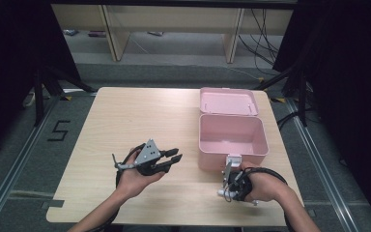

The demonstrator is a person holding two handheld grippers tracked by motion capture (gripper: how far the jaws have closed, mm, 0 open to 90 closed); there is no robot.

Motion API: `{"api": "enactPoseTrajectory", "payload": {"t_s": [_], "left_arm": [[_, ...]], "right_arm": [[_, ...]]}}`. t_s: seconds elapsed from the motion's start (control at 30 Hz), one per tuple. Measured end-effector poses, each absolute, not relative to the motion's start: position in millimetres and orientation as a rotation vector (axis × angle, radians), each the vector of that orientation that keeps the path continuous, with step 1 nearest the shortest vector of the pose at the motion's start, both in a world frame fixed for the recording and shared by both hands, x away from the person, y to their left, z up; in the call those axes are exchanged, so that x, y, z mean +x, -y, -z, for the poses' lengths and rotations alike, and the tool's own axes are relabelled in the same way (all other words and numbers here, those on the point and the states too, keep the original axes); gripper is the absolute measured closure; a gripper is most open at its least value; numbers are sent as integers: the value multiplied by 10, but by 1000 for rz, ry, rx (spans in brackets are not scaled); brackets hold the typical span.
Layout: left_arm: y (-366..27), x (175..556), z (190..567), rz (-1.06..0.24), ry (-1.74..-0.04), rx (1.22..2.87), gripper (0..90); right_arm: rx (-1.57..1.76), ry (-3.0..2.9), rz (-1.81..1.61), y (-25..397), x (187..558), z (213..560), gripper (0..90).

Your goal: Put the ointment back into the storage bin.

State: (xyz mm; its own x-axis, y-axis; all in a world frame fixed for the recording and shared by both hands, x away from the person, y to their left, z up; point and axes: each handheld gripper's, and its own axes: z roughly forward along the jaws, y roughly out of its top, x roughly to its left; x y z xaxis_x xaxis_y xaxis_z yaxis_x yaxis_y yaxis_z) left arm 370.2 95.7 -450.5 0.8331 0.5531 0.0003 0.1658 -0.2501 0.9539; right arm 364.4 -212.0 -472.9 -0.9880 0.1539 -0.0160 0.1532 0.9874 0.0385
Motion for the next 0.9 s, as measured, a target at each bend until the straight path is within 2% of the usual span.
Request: {"api": "enactPoseTrajectory", "payload": {"t_s": [0.5, 0.6, 0.77, 0.87, 0.9], "left_arm": [[-1022, 3711, 4527, -408, -563, 1817, 713], [-1043, 3712, 4537, -409, -569, 1814, 709], [-1106, 3716, 4554, -417, -582, 1806, 701], [-1142, 3716, 4564, -422, -594, 1807, 692], [-1152, 3718, 4570, -420, -595, 1804, 688]], "right_arm": [[206, -3134, -122, 2194, 3668, 4679, 712], [284, -3127, -84, 2208, 3636, 4604, 711], [210, -3129, -123, 2219, 3663, 4527, 712], [311, -3133, -156, 2212, 3626, 4475, 712], [231, -3120, -122, 2229, 3655, 4449, 712]]}}
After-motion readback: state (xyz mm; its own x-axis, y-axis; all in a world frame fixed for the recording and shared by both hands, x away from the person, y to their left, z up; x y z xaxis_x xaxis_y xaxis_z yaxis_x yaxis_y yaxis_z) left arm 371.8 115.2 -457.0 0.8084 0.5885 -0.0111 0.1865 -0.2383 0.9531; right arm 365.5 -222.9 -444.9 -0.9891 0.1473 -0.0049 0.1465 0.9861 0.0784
